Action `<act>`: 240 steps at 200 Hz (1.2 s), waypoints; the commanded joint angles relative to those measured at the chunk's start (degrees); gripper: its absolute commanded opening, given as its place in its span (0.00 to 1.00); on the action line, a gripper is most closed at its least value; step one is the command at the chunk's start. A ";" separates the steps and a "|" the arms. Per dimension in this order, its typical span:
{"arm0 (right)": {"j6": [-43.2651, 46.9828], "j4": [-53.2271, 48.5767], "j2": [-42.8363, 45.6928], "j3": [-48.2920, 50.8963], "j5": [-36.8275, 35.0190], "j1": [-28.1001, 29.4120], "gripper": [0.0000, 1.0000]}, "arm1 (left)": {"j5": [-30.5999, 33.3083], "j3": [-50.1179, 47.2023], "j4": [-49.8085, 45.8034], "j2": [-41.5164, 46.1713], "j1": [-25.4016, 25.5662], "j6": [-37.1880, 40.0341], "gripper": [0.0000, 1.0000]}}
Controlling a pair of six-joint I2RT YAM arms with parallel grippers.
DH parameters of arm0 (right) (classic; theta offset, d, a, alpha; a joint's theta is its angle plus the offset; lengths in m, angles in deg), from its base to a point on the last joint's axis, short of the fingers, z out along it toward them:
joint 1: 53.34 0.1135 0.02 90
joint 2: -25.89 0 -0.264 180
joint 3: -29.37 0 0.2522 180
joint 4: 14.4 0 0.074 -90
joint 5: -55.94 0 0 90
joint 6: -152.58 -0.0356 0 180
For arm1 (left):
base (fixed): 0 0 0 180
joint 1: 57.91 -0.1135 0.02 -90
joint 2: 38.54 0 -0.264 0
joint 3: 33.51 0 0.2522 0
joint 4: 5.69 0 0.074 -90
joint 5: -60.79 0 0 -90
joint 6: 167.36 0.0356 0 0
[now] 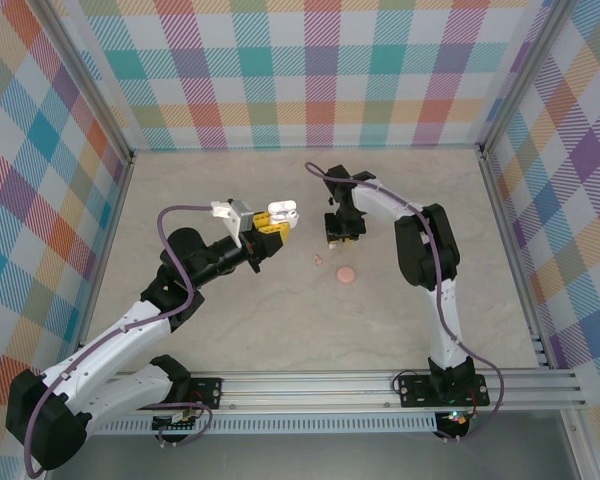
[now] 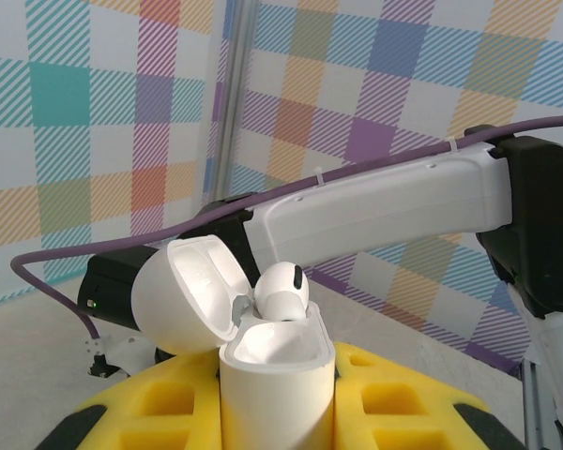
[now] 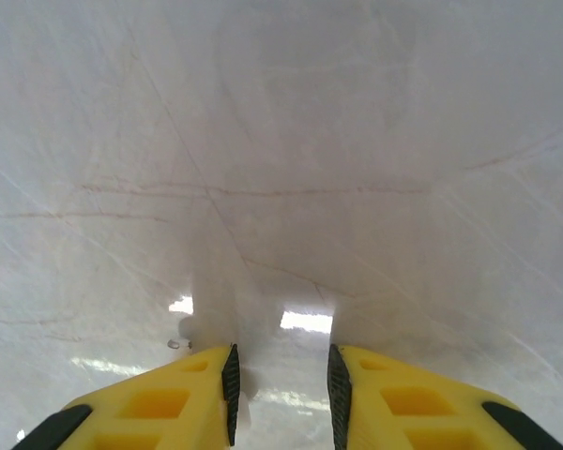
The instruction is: Insert the wireless bluetooth earbuds into the charging case
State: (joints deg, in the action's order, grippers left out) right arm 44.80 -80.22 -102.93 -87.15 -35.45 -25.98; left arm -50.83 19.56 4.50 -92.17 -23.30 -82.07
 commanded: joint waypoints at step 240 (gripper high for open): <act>25.22 8.01 6.43 11.44 18.05 -0.77 0.47 | -0.52 2.13 2.04 -0.35 -0.63 -0.21 0.02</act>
State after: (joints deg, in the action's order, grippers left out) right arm 69.48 -70.51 -95.67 -73.55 -19.60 -27.73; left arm -50.81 19.56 4.54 -92.49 -23.30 -82.09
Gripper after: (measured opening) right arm 0.473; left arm 0.226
